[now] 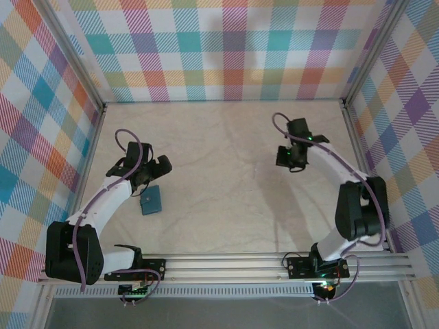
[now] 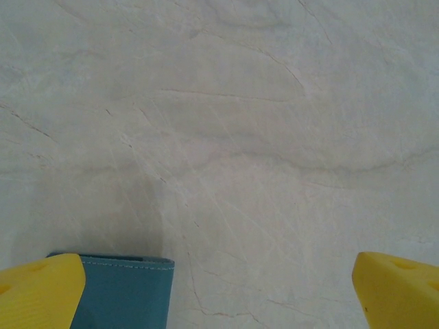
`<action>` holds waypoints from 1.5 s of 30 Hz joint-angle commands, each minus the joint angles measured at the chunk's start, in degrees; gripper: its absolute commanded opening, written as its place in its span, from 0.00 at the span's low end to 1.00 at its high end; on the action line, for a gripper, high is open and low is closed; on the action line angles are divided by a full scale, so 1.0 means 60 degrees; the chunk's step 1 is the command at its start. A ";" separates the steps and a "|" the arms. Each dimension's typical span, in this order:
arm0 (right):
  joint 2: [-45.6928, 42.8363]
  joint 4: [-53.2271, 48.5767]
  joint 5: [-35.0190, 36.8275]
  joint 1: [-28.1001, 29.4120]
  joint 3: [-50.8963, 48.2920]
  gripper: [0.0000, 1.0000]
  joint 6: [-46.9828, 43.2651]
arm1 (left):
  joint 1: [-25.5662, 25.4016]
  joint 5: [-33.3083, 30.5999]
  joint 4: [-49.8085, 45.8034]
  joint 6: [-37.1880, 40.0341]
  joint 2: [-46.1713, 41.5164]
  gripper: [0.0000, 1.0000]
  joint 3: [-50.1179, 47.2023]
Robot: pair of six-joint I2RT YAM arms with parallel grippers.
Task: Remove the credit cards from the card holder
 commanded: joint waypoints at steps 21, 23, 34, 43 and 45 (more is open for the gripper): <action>0.5279 -0.2732 0.1451 0.2293 0.6497 0.00 0.1784 | -0.0168 0.0070 -0.1800 -0.0345 0.0065 1.00 -0.0133; 0.5315 -0.2754 0.1393 0.2294 0.6510 0.00 0.1834 | -0.0170 0.0043 -0.1868 -0.0338 0.0109 1.00 -0.0094; 0.5231 -0.2608 0.1065 0.2290 0.6453 0.21 0.1663 | -0.0168 -0.0175 -0.2093 -0.0289 0.0207 1.00 -0.0016; 0.4501 -0.2755 0.0824 0.2293 0.6431 0.32 0.1560 | -0.0168 -0.0729 -0.2432 -0.0209 0.0704 1.00 0.0157; 0.4265 -0.2769 0.0808 0.2286 0.6369 0.33 0.1477 | -0.0171 -0.0849 -0.2612 -0.0165 0.1042 1.00 0.0306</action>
